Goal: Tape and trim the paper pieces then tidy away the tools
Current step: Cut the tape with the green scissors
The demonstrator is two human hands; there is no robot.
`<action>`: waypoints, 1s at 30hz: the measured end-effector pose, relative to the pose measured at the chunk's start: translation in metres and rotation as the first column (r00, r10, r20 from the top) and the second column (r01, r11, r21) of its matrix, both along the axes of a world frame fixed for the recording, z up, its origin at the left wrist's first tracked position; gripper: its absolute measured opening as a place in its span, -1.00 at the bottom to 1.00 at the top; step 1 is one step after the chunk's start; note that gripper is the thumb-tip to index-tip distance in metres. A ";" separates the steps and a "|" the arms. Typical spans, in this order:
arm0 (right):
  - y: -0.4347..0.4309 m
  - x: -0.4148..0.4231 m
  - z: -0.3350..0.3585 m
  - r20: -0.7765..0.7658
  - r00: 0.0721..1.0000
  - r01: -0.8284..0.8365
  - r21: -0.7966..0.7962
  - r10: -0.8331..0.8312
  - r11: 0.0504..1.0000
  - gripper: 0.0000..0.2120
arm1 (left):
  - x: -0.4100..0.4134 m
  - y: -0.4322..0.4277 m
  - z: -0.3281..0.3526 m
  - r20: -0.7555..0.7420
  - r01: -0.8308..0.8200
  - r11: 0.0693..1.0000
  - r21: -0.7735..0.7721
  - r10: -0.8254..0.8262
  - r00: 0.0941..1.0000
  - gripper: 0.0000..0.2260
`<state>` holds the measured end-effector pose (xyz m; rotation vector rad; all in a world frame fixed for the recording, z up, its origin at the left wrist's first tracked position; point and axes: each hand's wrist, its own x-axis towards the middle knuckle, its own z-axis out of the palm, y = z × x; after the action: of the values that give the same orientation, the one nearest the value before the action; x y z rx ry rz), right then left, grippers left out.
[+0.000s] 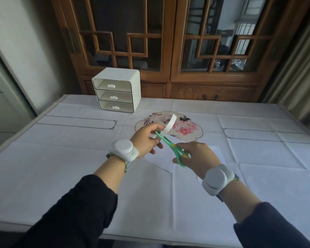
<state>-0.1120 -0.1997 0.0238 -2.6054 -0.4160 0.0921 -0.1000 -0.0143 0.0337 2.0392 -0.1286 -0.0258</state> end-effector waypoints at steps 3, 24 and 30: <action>0.000 0.000 0.000 0.004 1.000 -0.003 -0.037 0.003 0.999 -0.74 | 0.000 0.001 -0.001 0.005 0.008 1.000 0.006 -0.008 1.000 -0.73; 0.009 -0.003 -0.006 -0.061 0.996 0.055 -0.072 -0.059 0.996 -0.41 | -0.003 0.014 -0.015 0.056 -0.205 0.977 -0.059 0.208 0.976 -0.62; 0.020 0.003 -0.012 -0.177 0.974 0.089 -0.290 -0.145 0.953 -0.54 | -0.005 0.025 -0.038 0.072 -0.285 0.955 0.080 0.280 0.957 -0.62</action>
<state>-0.1091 -0.1801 0.0120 -2.8572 -0.1867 0.3908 -0.1046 0.0105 -0.0042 2.1307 0.1310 0.2125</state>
